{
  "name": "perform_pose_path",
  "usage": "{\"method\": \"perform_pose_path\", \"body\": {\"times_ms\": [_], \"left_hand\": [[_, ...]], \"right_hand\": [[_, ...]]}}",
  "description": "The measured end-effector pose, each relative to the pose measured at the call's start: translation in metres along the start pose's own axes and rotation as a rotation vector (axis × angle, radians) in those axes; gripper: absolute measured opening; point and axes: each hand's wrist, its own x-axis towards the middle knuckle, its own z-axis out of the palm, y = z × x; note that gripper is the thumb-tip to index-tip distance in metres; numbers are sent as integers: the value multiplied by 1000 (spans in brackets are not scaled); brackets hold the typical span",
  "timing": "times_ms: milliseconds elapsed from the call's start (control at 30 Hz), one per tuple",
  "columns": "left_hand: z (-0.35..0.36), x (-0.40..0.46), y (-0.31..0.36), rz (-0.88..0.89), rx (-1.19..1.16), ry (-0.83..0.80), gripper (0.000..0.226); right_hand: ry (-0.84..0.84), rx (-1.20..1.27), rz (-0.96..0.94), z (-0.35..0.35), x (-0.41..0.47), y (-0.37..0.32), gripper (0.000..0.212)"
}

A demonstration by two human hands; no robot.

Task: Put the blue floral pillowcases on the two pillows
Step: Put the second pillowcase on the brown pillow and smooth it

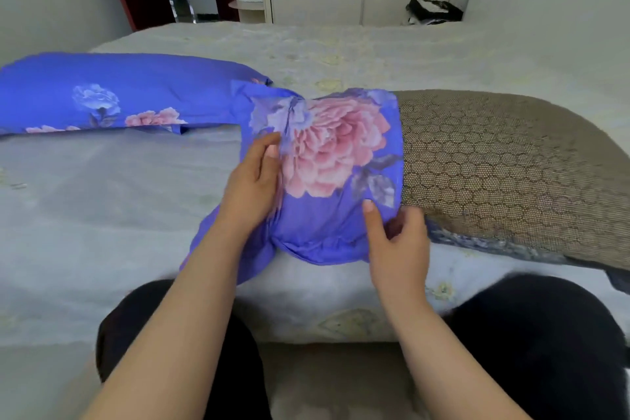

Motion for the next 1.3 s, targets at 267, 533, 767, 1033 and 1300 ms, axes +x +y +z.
{"method": "perform_pose_path", "body": {"times_ms": [267, 533, 767, 1033, 1300], "left_hand": [[-36, -28, -28, -538, 169, 121, 40], [-56, -41, -28, -565, 426, -222, 59], [-44, -30, -18, -406, 225, 3, 41], [-59, 44, -14, -432, 168, 333, 41], [-49, 23, -44, -527, 39, 316, 37]], "right_hand": [[-149, 197, -33, -2, -9, 17, 28], [-139, 112, -199, -1, -16, 20, 37], [-224, 107, -43, 13, -26, 25, 22], [-107, -547, -438, -55, 43, 65, 46], [45, -849, -325, -145, 90, 78, 56]]}}
